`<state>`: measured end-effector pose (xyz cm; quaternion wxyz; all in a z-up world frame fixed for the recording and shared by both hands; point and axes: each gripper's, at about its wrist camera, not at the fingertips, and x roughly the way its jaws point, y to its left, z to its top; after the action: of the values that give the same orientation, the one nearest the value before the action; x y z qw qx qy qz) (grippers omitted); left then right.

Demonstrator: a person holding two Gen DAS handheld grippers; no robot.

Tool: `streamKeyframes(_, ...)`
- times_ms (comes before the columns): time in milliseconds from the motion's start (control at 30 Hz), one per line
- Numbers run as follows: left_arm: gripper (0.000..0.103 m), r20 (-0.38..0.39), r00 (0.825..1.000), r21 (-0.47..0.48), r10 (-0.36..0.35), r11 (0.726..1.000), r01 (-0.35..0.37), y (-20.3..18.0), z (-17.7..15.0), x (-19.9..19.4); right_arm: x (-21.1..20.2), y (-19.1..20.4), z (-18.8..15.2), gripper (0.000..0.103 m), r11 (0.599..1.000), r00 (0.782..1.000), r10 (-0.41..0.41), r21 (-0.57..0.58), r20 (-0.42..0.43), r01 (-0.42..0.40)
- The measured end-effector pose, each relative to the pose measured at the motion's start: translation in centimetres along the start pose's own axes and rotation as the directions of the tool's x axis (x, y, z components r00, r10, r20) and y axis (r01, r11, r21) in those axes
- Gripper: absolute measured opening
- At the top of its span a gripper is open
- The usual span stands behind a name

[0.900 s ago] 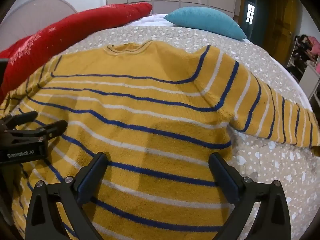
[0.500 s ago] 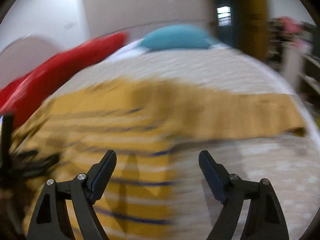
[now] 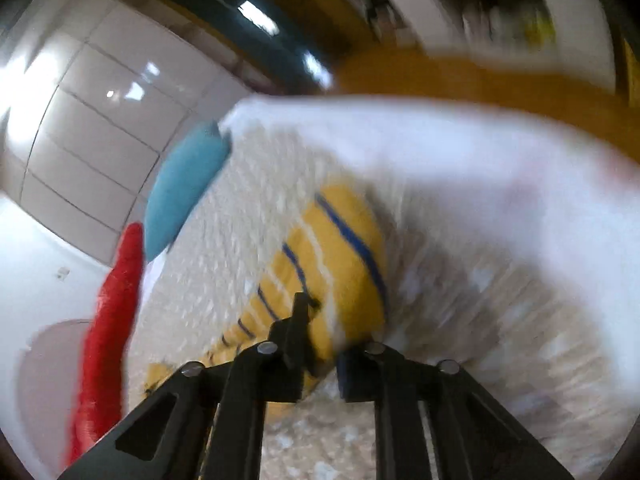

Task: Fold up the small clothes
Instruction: 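Grasp the sweater sleeve cuff with the right gripper and lift it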

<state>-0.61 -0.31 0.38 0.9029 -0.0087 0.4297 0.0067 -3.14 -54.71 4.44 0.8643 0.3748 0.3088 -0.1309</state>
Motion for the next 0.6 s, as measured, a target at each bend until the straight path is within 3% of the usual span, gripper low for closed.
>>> streamKeyframes(67, 0.103, -0.008, 1.0, 0.002, 0.002, 1.0, -0.002, 0.1, 0.0, 0.0, -3.3, 0.7, 0.3, 0.008, 0.988, 0.988, -0.098, -0.105, 0.119, 0.111)
streamKeyframes(100, 0.103, -0.015, 1.0, 0.0, -0.001, 1.0, 0.001, 0.1, 0.0, 0.0, -4.1, 0.7, 0.2, 0.013, 0.981, 0.981, -0.131, -0.127, 0.145, 0.149)
streamKeyframes(167, 0.103, -0.024, 1.0, 0.001, -0.001, 1.0, 0.001, 0.1, 0.0, 0.1, -4.3, 0.4, -0.2, 0.026, 0.962, 0.973, -0.192, -0.172, 0.129, 0.213)
streamKeyframes(233, 0.103, -0.03, 1.0, -0.003, -0.004, 1.0, 0.004, 0.1, 0.0, 0.1, -4.1, -0.9, -0.9, 0.026, 0.955, 0.97, -0.232, -0.17, 0.074, 0.241)
streamKeyframes(333, 0.103, -0.023, 1.0, 0.001, -0.002, 1.0, 0.003, 0.2, -0.1, 0.1, -3.8, -3.8, -1.6, 0.031, 0.979, 0.982, -0.188, -0.074, 0.008, 0.188)
streamKeyframes(400, 0.103, -0.027, 1.0, 0.003, 0.0, 1.0, 0.0, 0.2, -0.1, 0.1, -4.1, -4.0, -3.0, 0.041, 0.987, 0.988, -0.157, -0.046, -0.011, 0.156)
streamKeyframes(533, 0.103, -0.037, 0.999, 0.004, 0.001, 1.0, 0.0, 0.2, 0.0, 0.1, -6.8, -0.5, -7.0, 0.044, 0.989, 0.999, -0.048, -0.144, -0.009, 0.047)
streamKeyframes(567, 0.103, -0.034, 0.999, 0.001, -0.007, 1.0, 0.007, 0.3, 0.0, 0.1, -7.8, 0.7, -7.9, 0.057, 0.98, 0.999, -0.042, -0.192, 0.015, 0.044)
streamKeyframes(600, 0.103, -0.03, 0.999, -0.003, -0.016, 1.0, 0.016, 0.4, -0.1, 0.0, -8.6, 2.2, -8.7, 0.076, 0.969, 0.999, -0.038, -0.244, 0.036, 0.045)
